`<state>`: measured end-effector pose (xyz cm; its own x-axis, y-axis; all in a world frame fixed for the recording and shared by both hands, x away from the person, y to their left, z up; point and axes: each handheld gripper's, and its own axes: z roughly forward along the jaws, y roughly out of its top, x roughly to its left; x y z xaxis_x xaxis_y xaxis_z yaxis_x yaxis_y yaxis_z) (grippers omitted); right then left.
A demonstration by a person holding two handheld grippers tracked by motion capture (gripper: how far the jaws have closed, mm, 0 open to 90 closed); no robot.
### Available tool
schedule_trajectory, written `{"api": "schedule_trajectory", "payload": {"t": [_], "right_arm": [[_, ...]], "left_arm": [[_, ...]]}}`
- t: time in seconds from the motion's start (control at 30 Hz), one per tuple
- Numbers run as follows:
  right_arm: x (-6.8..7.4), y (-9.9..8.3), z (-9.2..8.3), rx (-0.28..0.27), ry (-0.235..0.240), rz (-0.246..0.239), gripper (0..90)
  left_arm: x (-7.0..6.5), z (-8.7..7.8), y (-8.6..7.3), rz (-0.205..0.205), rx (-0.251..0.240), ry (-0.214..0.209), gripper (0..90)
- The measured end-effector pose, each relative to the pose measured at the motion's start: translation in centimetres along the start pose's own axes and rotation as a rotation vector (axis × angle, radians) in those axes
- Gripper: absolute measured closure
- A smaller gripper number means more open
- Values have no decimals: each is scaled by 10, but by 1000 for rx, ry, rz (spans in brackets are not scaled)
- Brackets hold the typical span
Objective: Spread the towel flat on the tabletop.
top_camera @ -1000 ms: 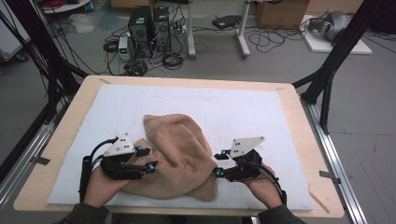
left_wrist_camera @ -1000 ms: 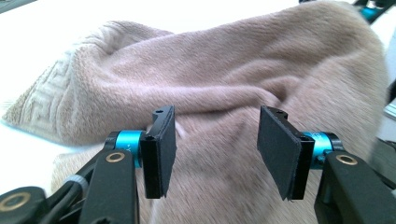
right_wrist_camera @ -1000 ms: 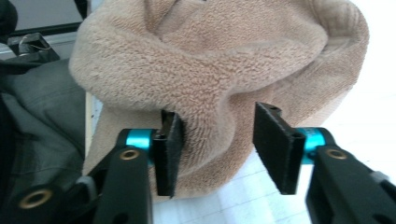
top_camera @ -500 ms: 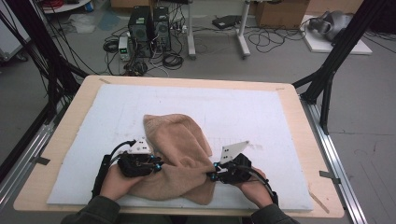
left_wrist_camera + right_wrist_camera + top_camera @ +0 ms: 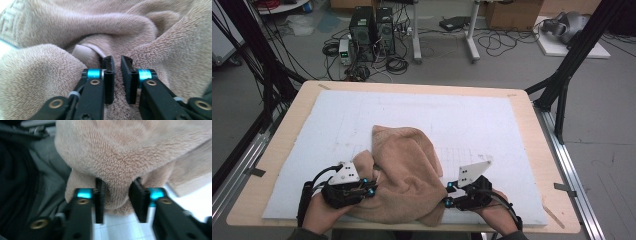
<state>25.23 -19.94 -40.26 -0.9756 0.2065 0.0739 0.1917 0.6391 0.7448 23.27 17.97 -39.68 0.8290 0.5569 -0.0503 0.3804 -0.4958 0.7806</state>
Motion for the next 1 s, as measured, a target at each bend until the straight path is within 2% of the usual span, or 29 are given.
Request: {"api": "schedule_trajectory", "payload": {"t": [0.03,0.07,0.1,0.13,0.17,0.2,0.23,0.27,0.3,0.33,0.37,0.4,0.43,0.47,0.5,0.53,0.57,0.6,0.63,0.67,0.73,0.77,0.8,0.83,0.87,0.9,0.93,0.97,1.0], "right_arm": [[0,0,0,0,0,0,638],[1,2,-11,-31,-22,0,606],[1,2,-11,-31,-22,0,606],[-1,6,-23,-62,-39,7,587],[-1,6,-23,-62,-39,7,587],[-7,9,-33,-86,-62,13,573],[-7,9,-33,-86,-62,13,573],[-15,14,-38,-107,-83,16,568],[-15,14,-38,-107,-83,16,568],[-25,19,-35,-103,-115,28,568],[-25,19,-35,-103,-115,28,568],[-39,23,-24,-77,-135,36,557],[-39,23,-24,-77,-135,36,557],[-53,26,-9,-49,-152,54,539],[-53,26,-9,-49,-152,54,539],[-66,27,9,-21,-167,74,536],[-66,27,9,-21,-167,74,536],[-77,26,27,39,-184,77,536],[-77,26,27,39,-184,77,536],[-85,23,42,58,-168,96,536],[-90,20,54,94,-168,109,542],[-90,20,54,94,-168,109,542],[-94,17,62,93,-166,122,589],[-94,17,62,93,-166,122,589],[-95,18,61,98,-171,114,671],[-95,18,61,98,-171,114,671],[-94,18,61,97,-154,85,794],[-94,18,61,97,-154,85,794],[-94,19,61,103,-129,73,840]], "left_arm": [[0,0,0,0,0,0,738],[1,-3,3,2,-10,9,696],[3,-6,6,6,-16,17,696],[9,-9,13,3,-33,25,636],[9,-9,13,3,-33,25,619],[17,-10,20,11,-56,44,603],[17,-10,20,11,-56,44,588],[28,-7,25,-19,-76,52,583],[28,-7,25,-19,-76,52,577],[38,2,29,-27,-72,66,569],[38,2,29,-27,-72,66,555],[46,15,31,-34,-45,74,535],[46,15,31,-34,-45,74,523],[54,28,32,-45,-7,76,512],[54,28,32,-45,-7,76,507],[62,40,32,-45,29,81,507],[62,40,32,-45,29,81,507],[69,51,32,-66,47,60,511],[69,51,32,-66,47,60,514],[74,61,33,-67,82,48,525],[76,72,32,-70,119,36,560],[76,72,32,-70,119,36,587],[75,83,30,-59,164,24,620],[75,83,30,-59,164,24,655],[72,85,31,-48,160,12,710],[72,85,31,-48,160,12,760],[70,85,32,-38,165,11,782],[70,85,32,-38,165,11,795],[68,83,32,-33,170,21,801]]}}
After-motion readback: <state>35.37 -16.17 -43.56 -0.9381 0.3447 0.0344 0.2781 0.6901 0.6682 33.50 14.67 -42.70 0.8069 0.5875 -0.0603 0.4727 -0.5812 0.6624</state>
